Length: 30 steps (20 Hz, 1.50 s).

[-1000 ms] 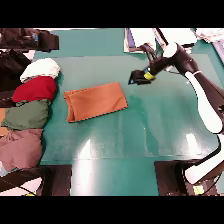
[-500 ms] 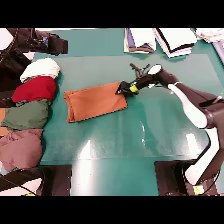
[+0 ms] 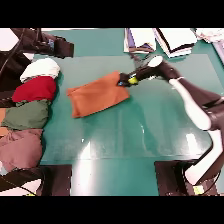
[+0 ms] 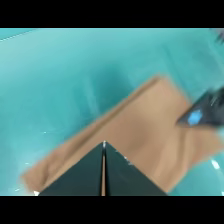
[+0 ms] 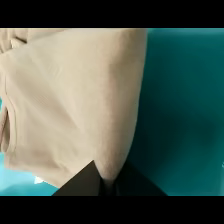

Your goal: Fold the shirts.

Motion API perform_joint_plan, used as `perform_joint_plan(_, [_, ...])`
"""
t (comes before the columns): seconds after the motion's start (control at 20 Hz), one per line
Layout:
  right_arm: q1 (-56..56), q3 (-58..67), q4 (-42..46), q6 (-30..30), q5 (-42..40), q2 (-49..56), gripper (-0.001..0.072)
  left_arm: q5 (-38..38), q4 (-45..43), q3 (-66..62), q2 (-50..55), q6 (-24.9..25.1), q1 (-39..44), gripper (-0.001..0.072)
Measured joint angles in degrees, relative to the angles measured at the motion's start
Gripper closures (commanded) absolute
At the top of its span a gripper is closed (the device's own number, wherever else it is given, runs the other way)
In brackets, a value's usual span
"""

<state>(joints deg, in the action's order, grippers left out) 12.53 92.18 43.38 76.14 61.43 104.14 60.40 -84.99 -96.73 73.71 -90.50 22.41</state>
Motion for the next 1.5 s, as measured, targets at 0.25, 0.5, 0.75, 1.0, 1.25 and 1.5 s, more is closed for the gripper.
perform_joint_plan(0.25, [-20.17, -9.44, 9.86, 1.77, -0.83, -15.89, 0.0696, -0.37, 0.04, 0.0, 0.0, 0.13, 3.74, 0.0685])
perform_joint_plan(0.5, [-44.65, -17.97, 16.68, 2.54, -1.92, -28.83, 0.0697, -1.2, 0.59, 0.0, 0.0, -0.74, 4.92, 0.0685])
perform_joint_plan(0.75, [-61.99, -27.63, 19.08, 3.19, -3.67, -36.48, 0.0696, -1.51, 0.81, 0.0, 0.0, -1.84, 5.16, 0.0685])
perform_joint_plan(1.0, [-67.43, -35.74, 26.29, 5.88, -3.8, -41.27, 0.0447, -1.4, 0.83, 0.0, 0.0, -2.01, 5.2, 0.0684])
perform_joint_plan(1.25, [-68.39, -37.11, 36.0, 7.3, -2.95, -44.81, 0.0108, -1.25, 0.83, 0.0, 0.0, -2.03, 5.2, 0.0684])
perform_joint_plan(1.5, [-60.54, -32.98, 33.64, 7.69, -1.86, -49.37, 0.0115, -0.68, 0.81, 0.0, 0.0, -2.08, 5.2, 0.0683])
